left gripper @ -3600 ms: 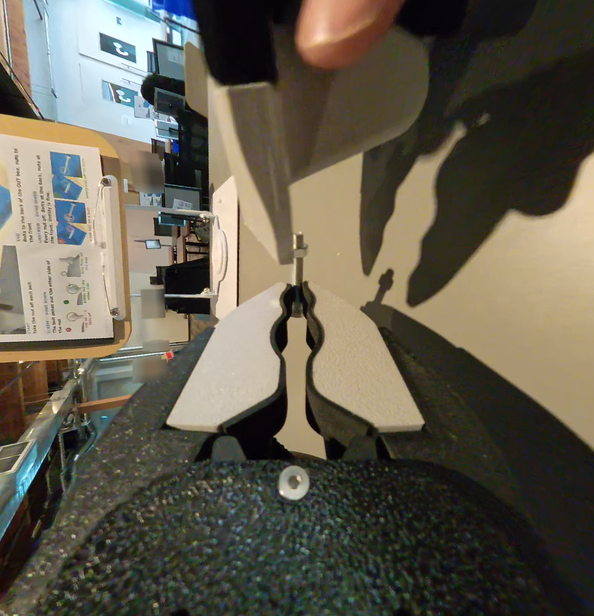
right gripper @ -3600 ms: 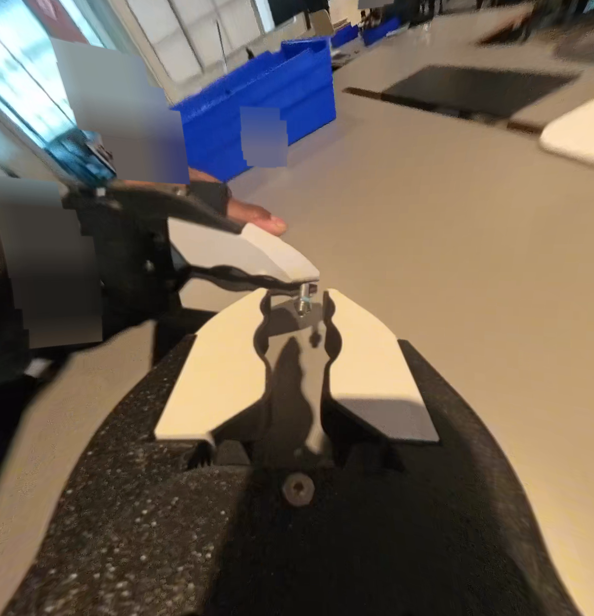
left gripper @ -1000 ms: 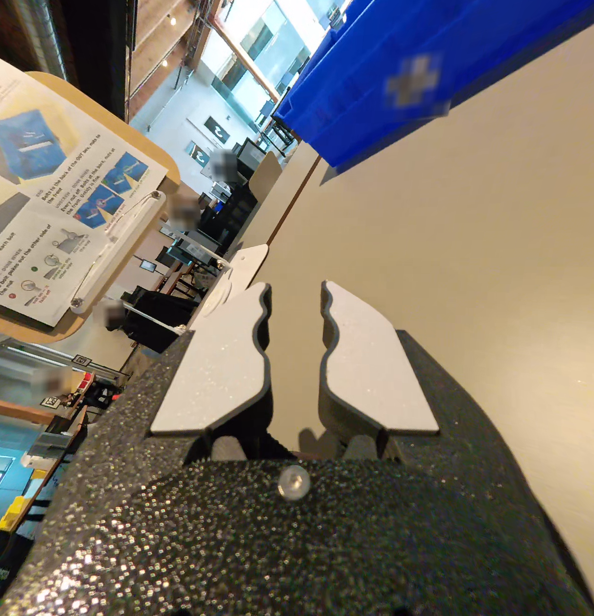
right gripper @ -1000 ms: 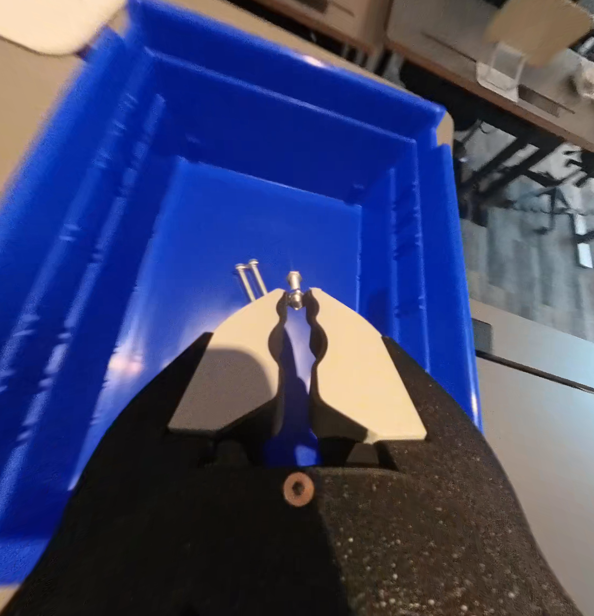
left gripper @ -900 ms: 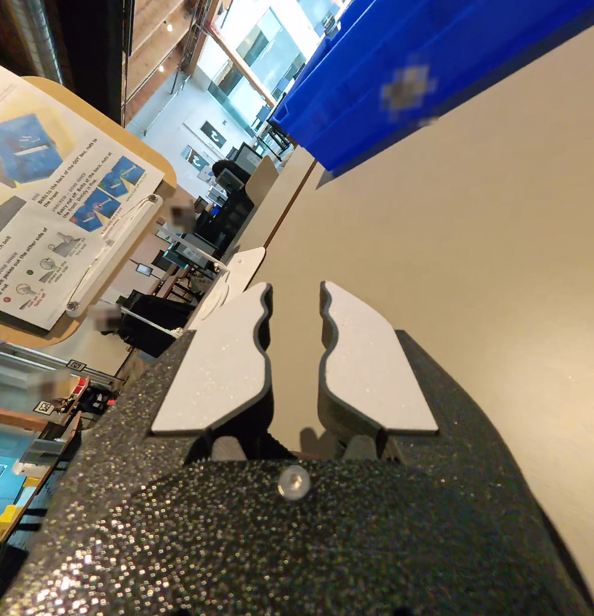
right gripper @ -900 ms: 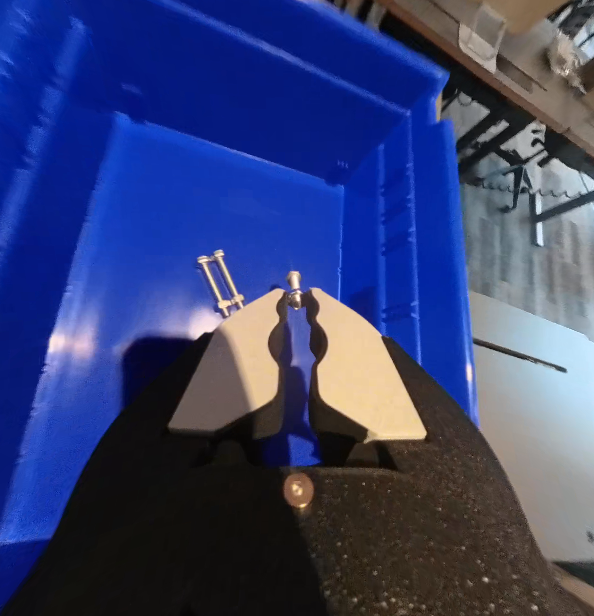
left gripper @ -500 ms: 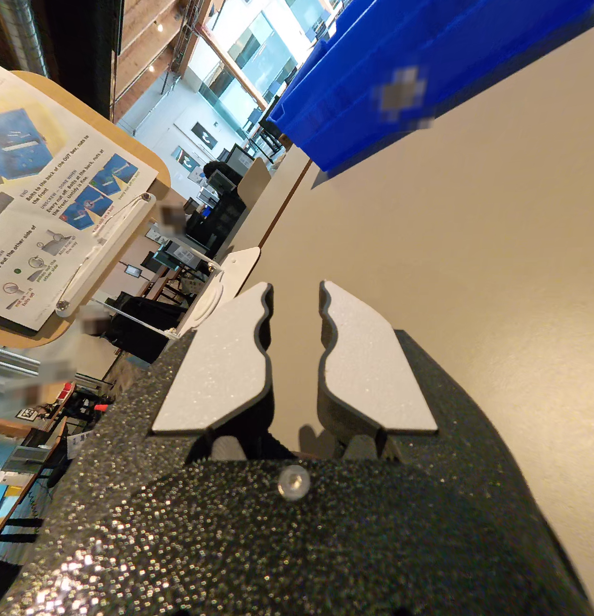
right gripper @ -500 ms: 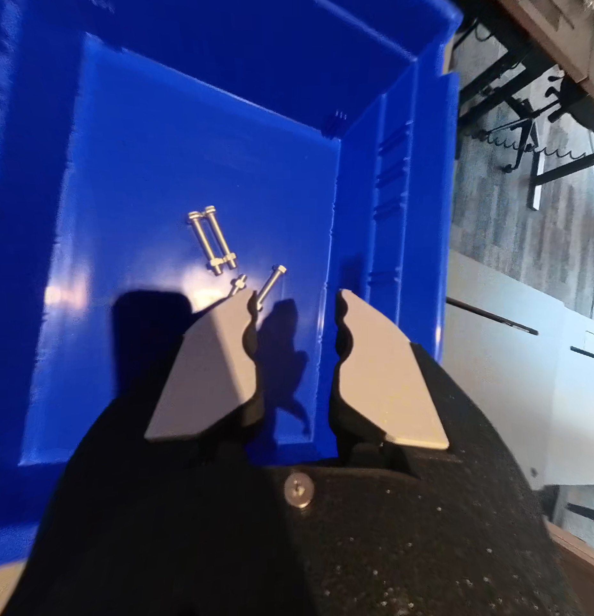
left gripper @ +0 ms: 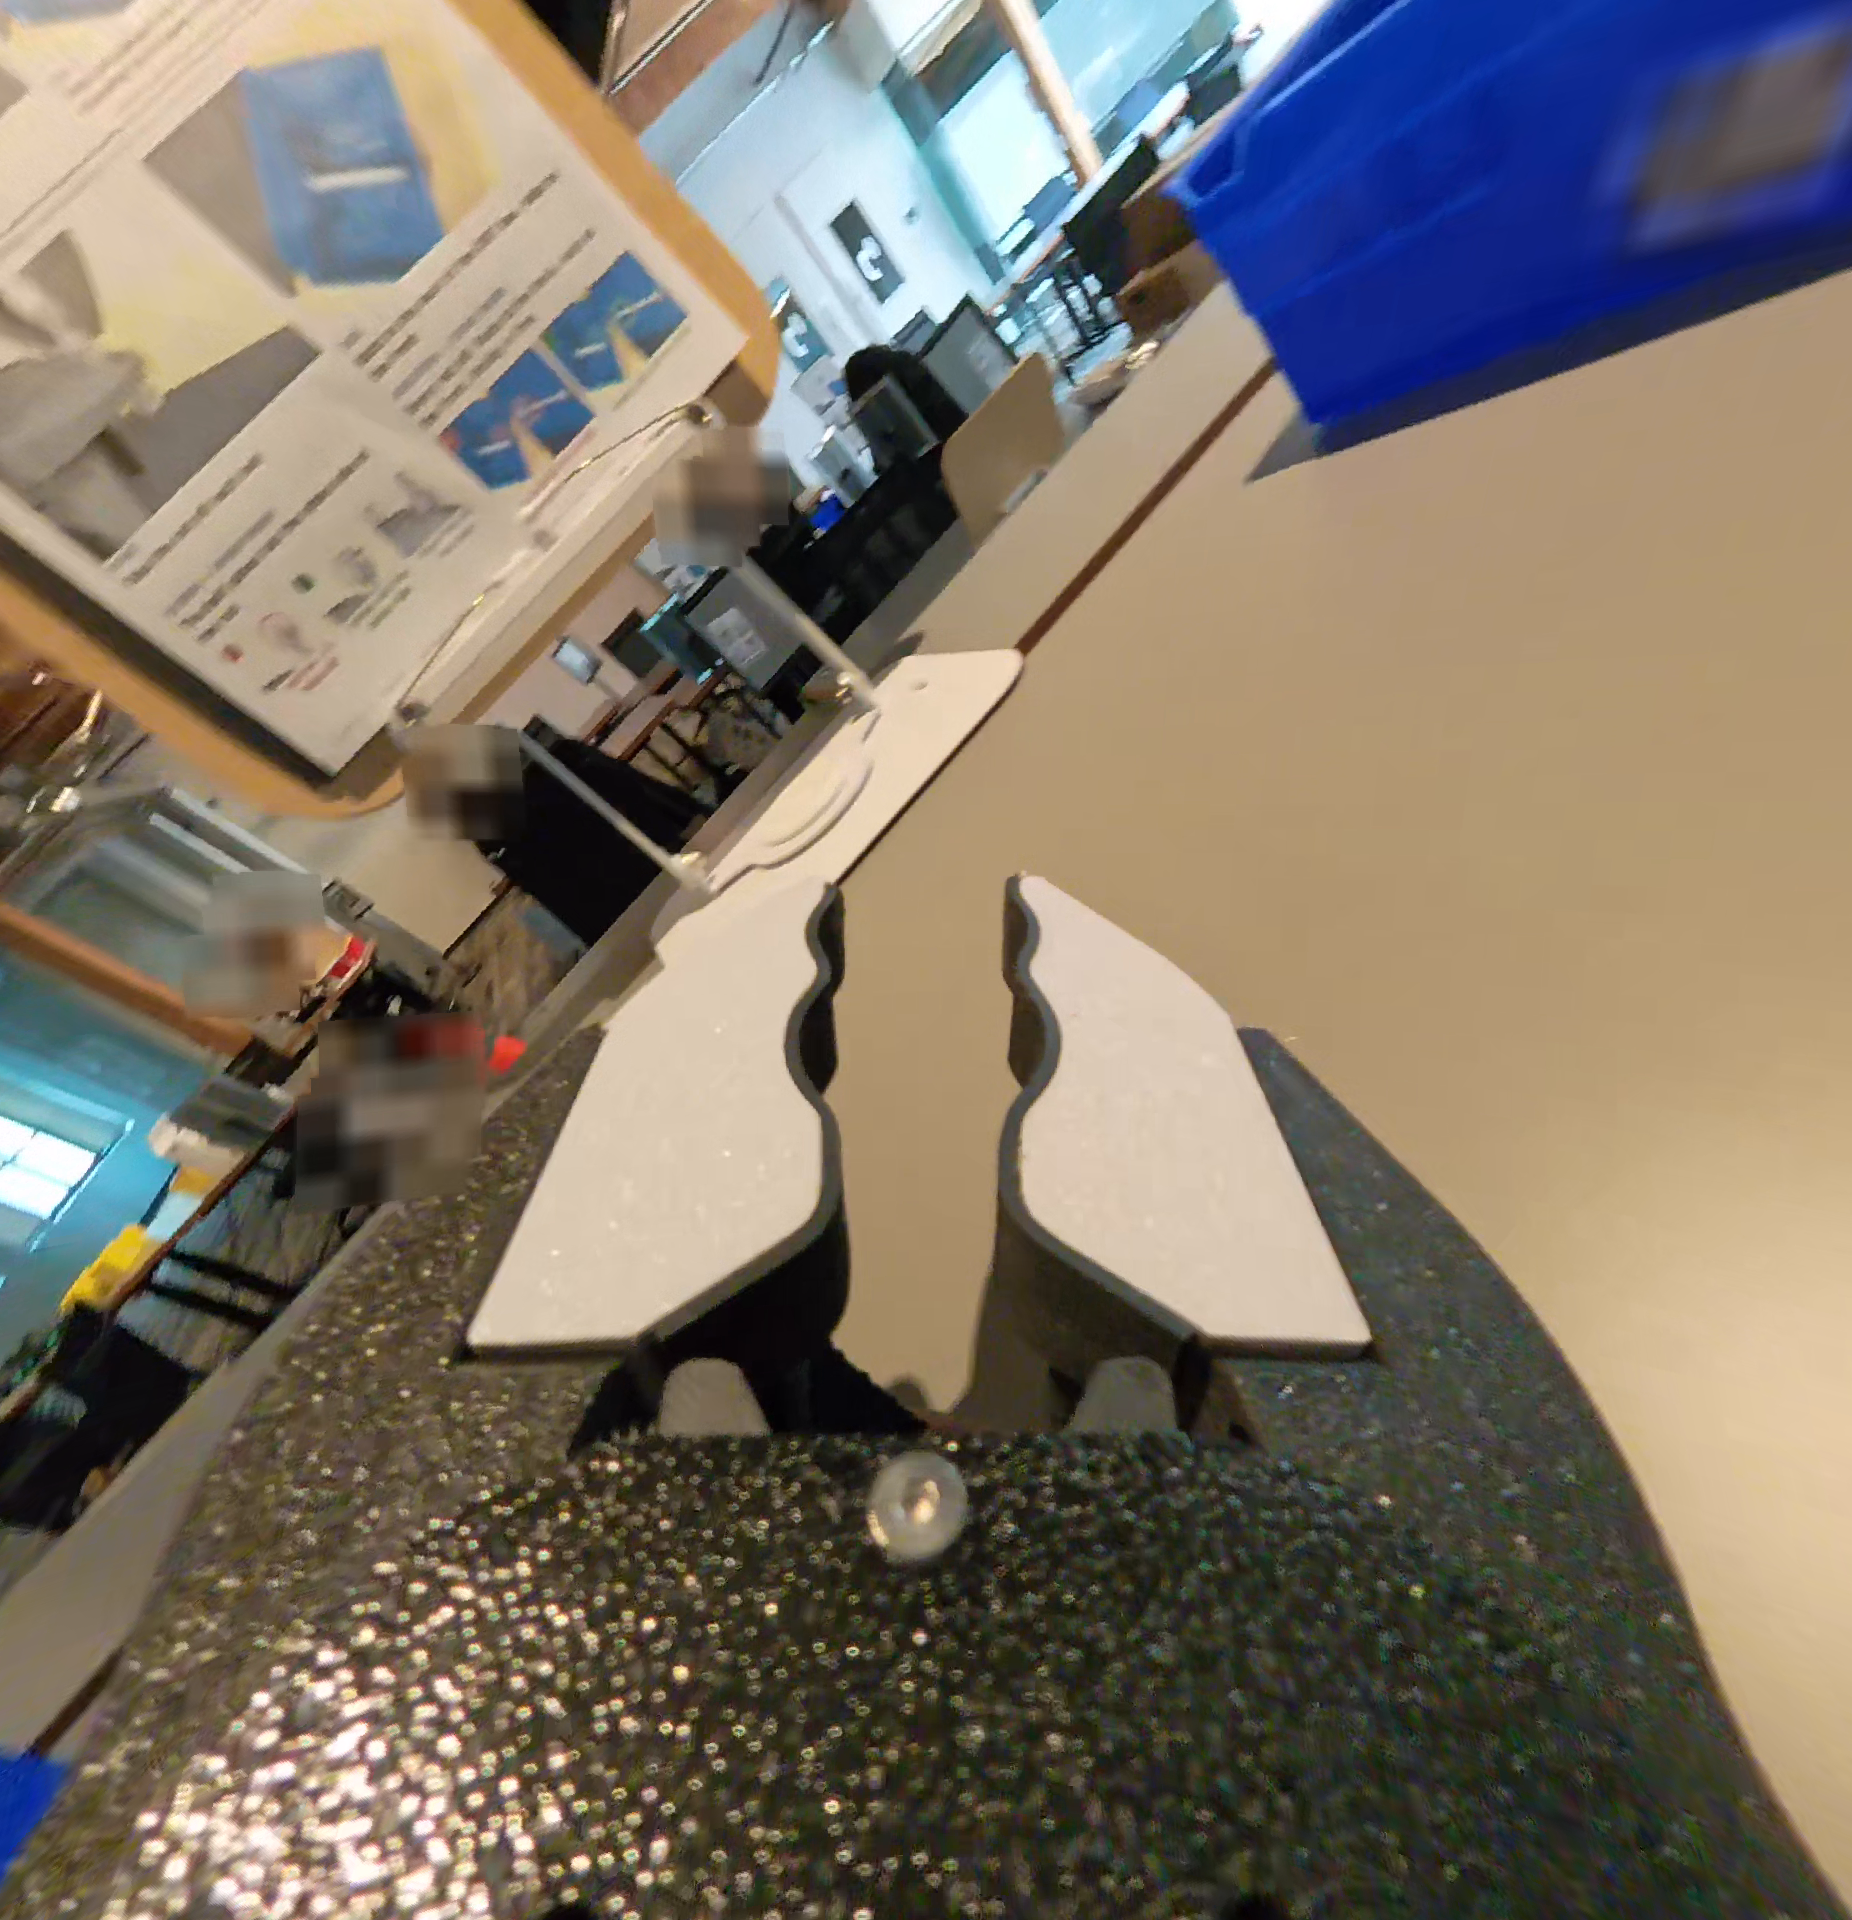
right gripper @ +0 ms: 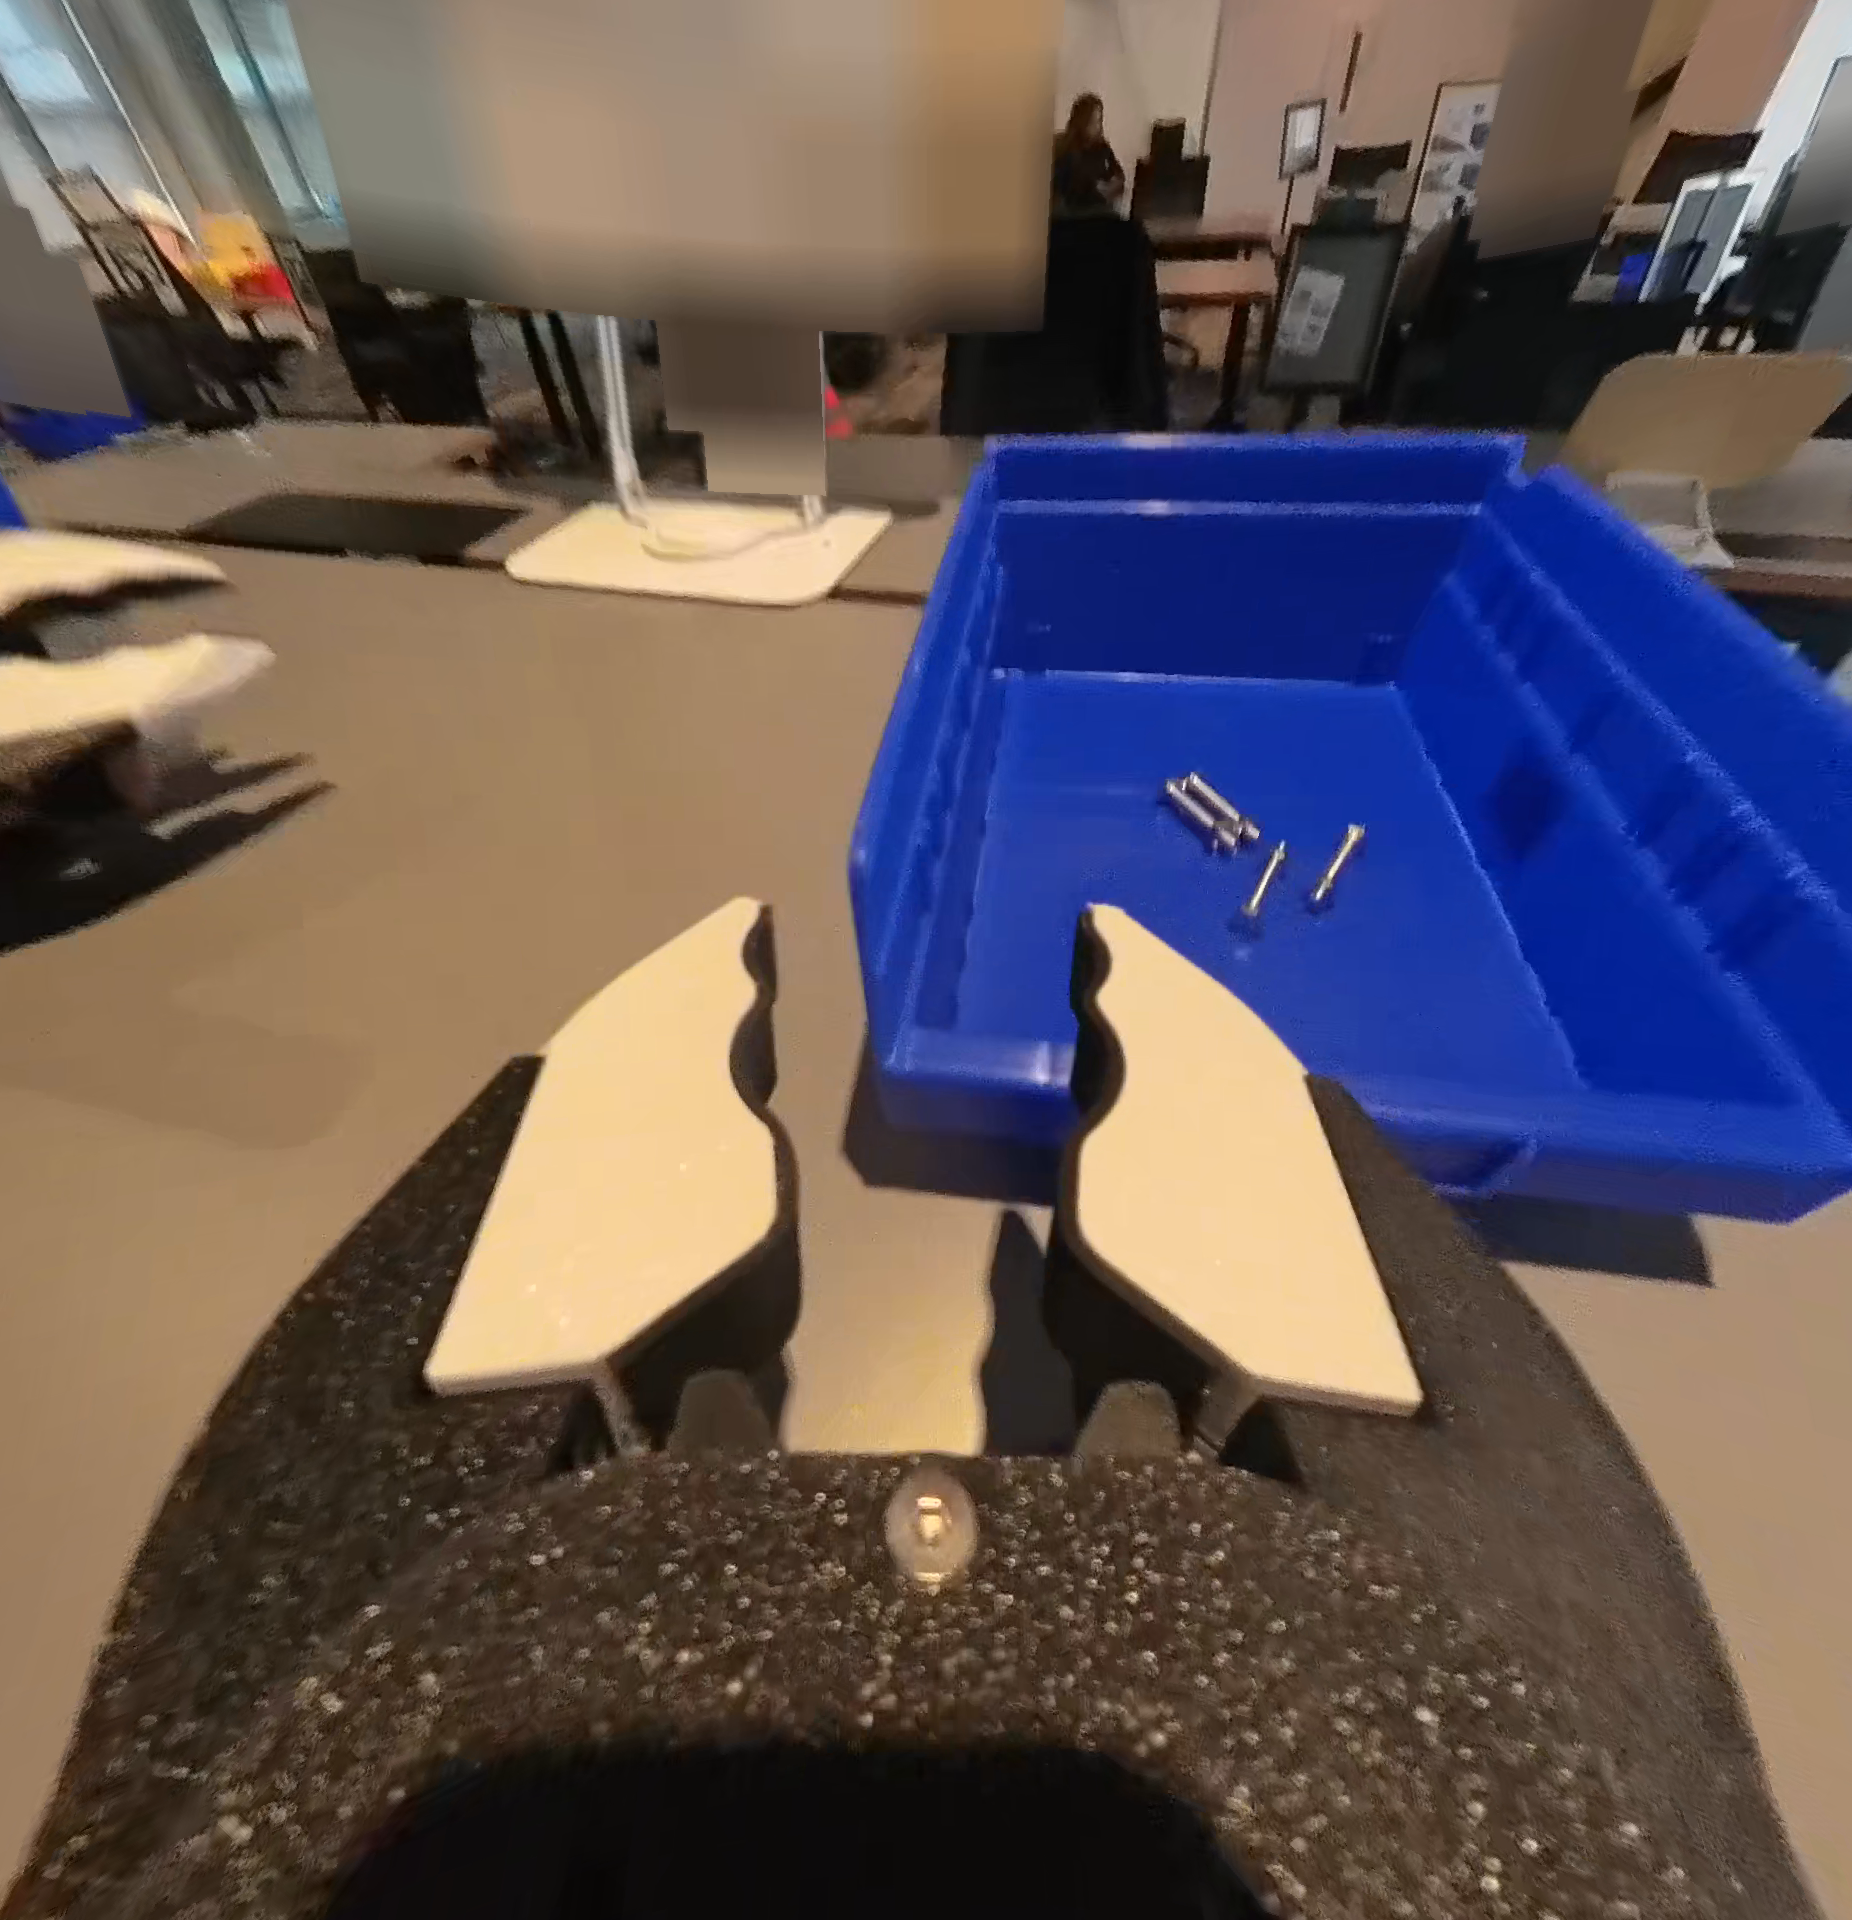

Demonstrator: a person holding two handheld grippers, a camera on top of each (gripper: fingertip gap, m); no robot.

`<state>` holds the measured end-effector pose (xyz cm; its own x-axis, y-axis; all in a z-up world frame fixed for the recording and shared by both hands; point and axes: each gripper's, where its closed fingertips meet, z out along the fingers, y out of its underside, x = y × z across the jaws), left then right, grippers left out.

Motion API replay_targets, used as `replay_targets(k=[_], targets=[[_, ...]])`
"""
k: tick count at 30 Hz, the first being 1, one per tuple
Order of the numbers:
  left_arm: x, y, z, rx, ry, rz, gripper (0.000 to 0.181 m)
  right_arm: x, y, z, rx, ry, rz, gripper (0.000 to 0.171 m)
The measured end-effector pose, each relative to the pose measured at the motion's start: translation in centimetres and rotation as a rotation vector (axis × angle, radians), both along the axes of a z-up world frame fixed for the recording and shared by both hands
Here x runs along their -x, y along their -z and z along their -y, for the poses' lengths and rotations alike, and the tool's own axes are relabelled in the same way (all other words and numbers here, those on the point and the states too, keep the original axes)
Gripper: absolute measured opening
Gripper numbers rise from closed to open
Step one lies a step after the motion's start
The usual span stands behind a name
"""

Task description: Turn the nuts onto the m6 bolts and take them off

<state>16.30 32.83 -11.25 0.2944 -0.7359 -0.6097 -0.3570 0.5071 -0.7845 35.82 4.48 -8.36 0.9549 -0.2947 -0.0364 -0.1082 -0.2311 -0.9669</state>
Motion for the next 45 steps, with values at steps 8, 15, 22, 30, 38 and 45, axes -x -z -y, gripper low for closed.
replay_targets(k=[8, 15, 22, 30, 38, 45], targets=[[8.8, -1.9, -3.6, 0.097, -0.346, 0.171, 0.036, -0.4, 2.1, -2.6, 0.029, -0.001, 0.006, 0.076], [21.4, -2.3, -4.2, 0.125, -0.758, 0.254, 0.045, -1.4, 3.1, -2.5, 0.0, 0.015, -0.062, 0.066], [30.9, -1.2, -5.4, 0.184, -0.985, 0.233, 0.054, -0.8, 3.2, -2.9, -0.013, -0.07, -0.113, 0.06], [37.2, -0.9, -10.1, 0.236, -1.14, 0.277, 0.055, 0.1, 2.8, -2.9, -0.019, -0.094, -0.029, 0.055], [35.0, 1.5, -11.8, 0.389, -0.906, 0.112, 0.008, -0.6, 2.4, -2.9, -0.053, -0.048, -0.031, 0.052], [31.6, 1.3, -5.9, 0.273, -0.572, -0.005, 0.008, -0.5, 2.5, -3.0, -0.038, -0.05, -0.018, 0.046]])
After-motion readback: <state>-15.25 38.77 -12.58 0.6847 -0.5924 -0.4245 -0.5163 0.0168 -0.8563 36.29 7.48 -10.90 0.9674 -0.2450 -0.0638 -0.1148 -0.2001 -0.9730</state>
